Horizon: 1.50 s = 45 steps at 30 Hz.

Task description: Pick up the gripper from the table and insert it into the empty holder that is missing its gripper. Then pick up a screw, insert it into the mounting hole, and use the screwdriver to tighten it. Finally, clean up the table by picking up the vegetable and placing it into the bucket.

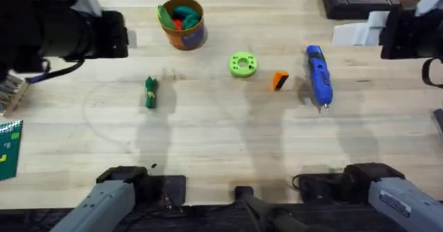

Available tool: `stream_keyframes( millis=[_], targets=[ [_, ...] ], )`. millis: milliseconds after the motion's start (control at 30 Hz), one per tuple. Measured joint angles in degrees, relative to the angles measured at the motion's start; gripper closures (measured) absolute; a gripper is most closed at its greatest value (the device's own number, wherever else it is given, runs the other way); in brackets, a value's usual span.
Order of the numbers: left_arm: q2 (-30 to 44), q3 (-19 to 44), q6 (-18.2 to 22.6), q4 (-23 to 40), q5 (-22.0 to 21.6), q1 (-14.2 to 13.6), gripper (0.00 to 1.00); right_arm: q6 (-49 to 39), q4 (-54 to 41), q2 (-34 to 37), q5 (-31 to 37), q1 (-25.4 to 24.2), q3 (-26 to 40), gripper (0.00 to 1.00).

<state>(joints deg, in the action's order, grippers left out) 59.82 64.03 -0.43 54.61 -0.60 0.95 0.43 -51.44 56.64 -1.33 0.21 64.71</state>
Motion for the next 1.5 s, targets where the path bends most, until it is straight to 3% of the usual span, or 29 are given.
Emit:
stream_keyframes(
  millis=[133,533,567,767,867,1100,1267,1500],
  targets=[
    [-4.0,0.0,0.0,-0.3,0.0,0.0,0.992,0.0,0.0,0.0,0.0,0.0,0.0,0.010],
    [-4.3,0.0,0.0,-0.3,0.0,0.0,0.986,0.0,0.0,0.0,0.0,0.0,0.0,0.010],
    [-4.3,0.0,0.0,-0.3,0.0,0.0,0.864,0.0,0.0,0.0,0.0,0.0,0.0,0.011],
    [-4.3,0.0,0.0,-0.3,0.0,0.0,0.697,0.0,0.0,0.0,0.0,0.0,0.0,0.010],
    [-4.3,0.0,0.0,-0.3,0.0,0.0,0.513,0.0,0.0,0.0,0.0,0.0,0.0,0.010],
    [-4.3,0.0,0.0,-0.3,0.0,0.0,0.205,0.0,0.0,0.0,0.0,0.0,0.0,0.011],
    [-4.3,0.0,0.0,-0.3,0.0,0.0,0.087,0.0,0.0,0.0,0.0,0.0,0.0,0.011],
    [-4.3,0.0,0.0,-0.3,0.0,0.0,0.013,0.0,0.0,0.0,0.0,0.0,0.0,0.011]
  ],
)
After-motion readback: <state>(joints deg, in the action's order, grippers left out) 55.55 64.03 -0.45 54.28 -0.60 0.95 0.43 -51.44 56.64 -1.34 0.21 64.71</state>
